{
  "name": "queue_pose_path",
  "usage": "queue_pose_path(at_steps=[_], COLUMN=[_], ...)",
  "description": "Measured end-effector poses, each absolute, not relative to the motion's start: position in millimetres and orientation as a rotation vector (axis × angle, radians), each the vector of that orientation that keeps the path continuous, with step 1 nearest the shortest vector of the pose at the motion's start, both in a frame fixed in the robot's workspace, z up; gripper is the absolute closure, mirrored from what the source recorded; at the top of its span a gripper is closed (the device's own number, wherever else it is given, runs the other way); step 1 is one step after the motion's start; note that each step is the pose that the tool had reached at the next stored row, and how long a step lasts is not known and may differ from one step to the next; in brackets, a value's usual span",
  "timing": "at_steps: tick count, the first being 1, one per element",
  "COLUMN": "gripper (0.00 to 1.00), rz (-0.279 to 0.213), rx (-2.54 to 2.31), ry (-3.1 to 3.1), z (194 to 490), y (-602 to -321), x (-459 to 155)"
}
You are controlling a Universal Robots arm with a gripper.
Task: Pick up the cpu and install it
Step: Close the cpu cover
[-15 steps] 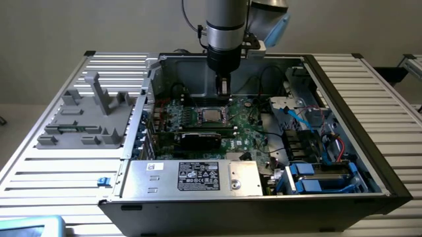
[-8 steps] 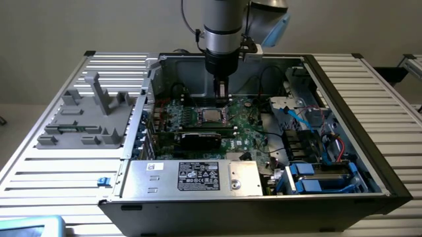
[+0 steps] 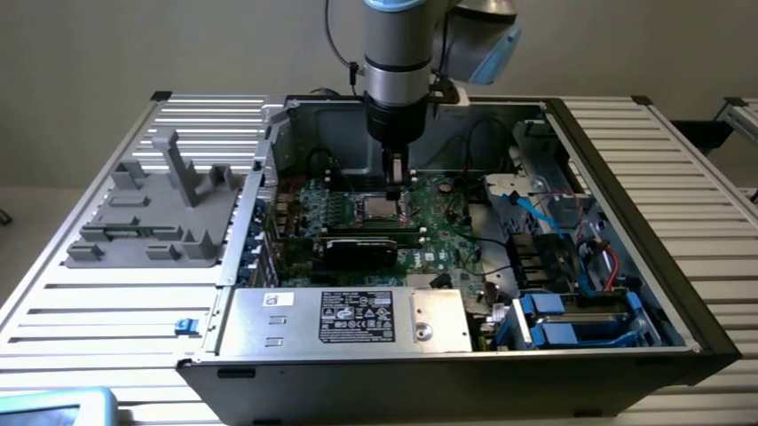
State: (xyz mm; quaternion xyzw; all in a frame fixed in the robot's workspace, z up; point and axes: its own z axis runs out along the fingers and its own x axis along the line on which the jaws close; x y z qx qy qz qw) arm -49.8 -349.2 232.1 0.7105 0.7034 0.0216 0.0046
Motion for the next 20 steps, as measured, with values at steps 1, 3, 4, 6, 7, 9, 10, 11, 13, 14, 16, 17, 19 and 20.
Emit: queue_pose_path(at_steps=[1,3,4,6,7,9,10,11,13,14,16,17,19,20], gripper=[0.89,0.89,0.89,0.89,0.89,0.89,0.89,0.89,0.89,0.89,0.89,0.89,0.89,0.89], rz=[0.066,0.061,0.059,0.054,0.052,0.047,0.045,0.043,0.038,0.035,0.03,0.027,0.021,0.018], rx=[2.223,2.218,2.216,2.213,2.211,2.208,2.206,2.205,2.201,2.2,2.196,2.195,2.191,2.189], ry=[2.204,2.205,2.205,2.205,2.204,2.204,2.203,2.203,2.202,2.201,2.2,2.199,2.197,2.196], z=[231.1,229.0,228.1,226.3,225.3,223.7,223.0,222.2,220.9,220.3,219.0,218.4,217.2,216.4], y=[-349.5,-350.2,-350.7,-351.6,-352.0,-352.9,-353.4,-353.9,-354.8,-355.2,-355.9,-356.1,-356.4,-356.4], x=[-49.8,-49.8,-49.8,-49.8,-49.8,-49.8,-49.8,-49.9,-50.2,-50.3,-50.7,-51.1,-52.8,-53.7])
